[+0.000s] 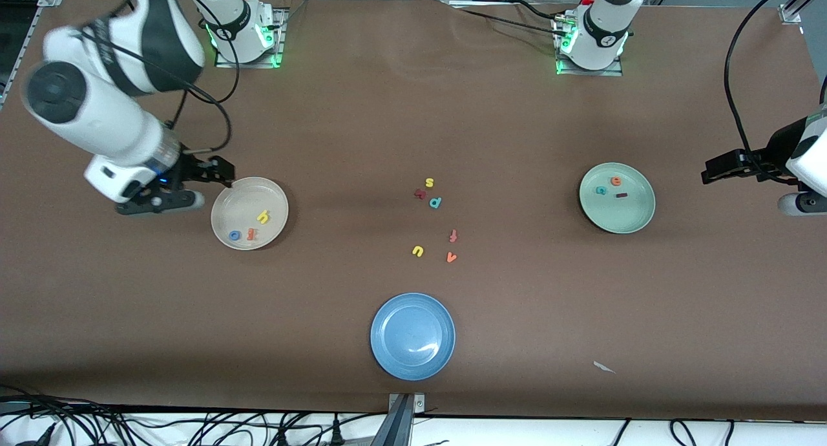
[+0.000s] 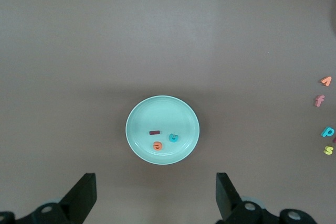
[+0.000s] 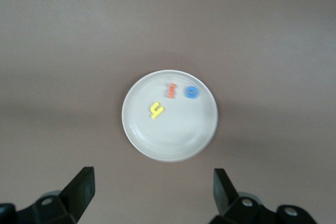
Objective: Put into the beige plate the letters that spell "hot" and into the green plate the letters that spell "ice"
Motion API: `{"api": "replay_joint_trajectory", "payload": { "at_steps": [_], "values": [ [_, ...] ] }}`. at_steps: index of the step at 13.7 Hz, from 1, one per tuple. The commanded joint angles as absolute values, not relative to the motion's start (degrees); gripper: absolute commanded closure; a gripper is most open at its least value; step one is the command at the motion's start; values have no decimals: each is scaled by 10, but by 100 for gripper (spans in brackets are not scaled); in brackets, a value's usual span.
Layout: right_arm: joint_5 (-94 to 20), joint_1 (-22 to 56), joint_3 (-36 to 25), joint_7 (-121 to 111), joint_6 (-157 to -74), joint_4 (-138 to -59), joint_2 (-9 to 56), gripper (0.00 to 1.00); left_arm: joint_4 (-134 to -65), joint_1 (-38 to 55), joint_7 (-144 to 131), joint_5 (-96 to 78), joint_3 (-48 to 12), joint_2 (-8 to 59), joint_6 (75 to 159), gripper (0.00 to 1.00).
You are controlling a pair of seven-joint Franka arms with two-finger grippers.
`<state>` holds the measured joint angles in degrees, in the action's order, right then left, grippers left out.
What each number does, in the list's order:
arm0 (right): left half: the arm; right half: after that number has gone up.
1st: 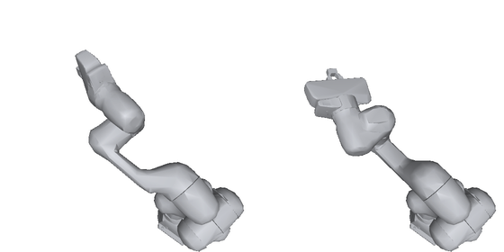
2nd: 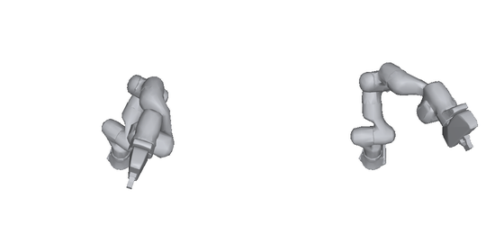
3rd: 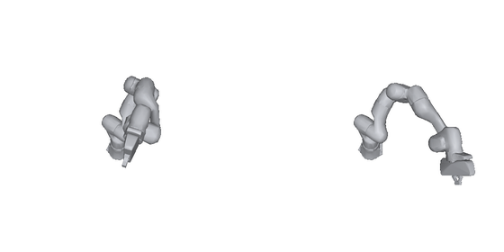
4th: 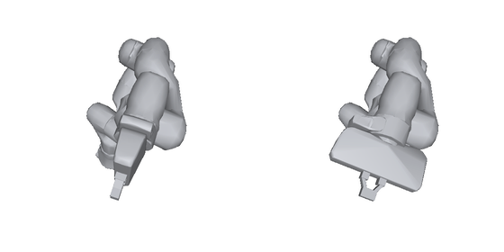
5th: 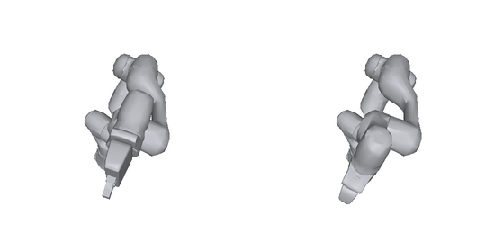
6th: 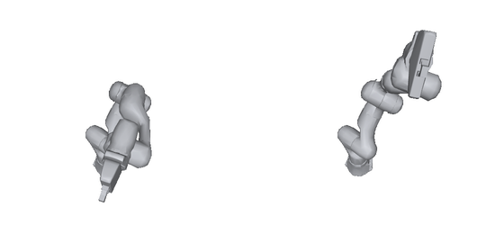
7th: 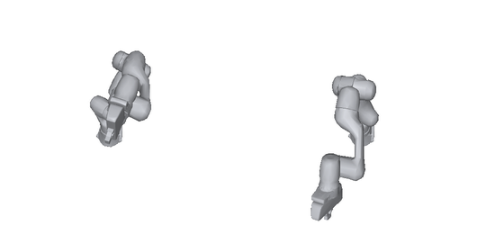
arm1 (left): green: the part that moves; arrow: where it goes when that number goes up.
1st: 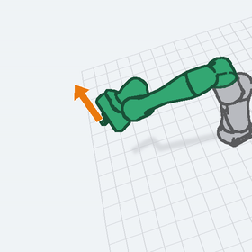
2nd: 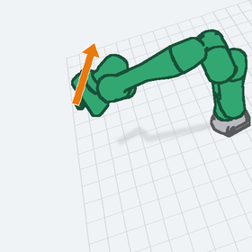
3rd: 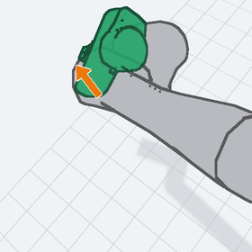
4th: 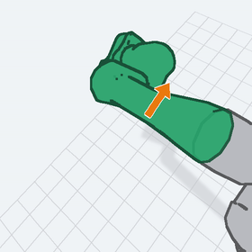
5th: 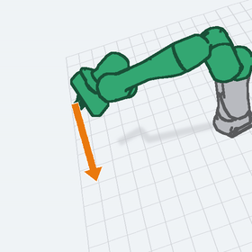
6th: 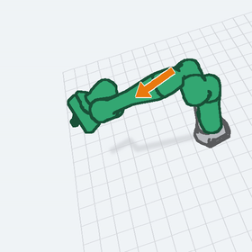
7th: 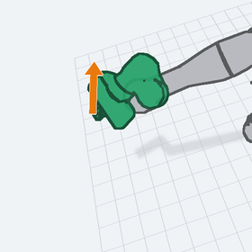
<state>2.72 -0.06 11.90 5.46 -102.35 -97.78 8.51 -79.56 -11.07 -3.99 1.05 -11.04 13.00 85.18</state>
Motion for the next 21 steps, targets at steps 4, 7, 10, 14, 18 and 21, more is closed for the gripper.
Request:
{"api": "replay_joint_trajectory", "payload": {
  "at_steps": [4,7,10,14,18,21],
  "values": [
    [1,5,62,55,-926,-920,45,0,-795,-109,-27,-1,-110,128,848,0],
    [-5,23,38,57,-931,-920,43,0,-795,-109,-29,-1,-111,128,848,0],
    [-4,23,37,55,-926,-919,47,0,-795,-109,-29,-1,-111,128,848,0],
    [-6,23,38,57,-927,-919,48,0,-795,-109,-29,-1,-111,128,848,0],
    [-7,22,37,56,-930,-919,51,0,-795,-109,-29,-1,-111,128,848,0],
    [-7,22,38,55,-930,-919,52,0,-795,-109,-29,-1,-111,128,848,0]
  ]
}}
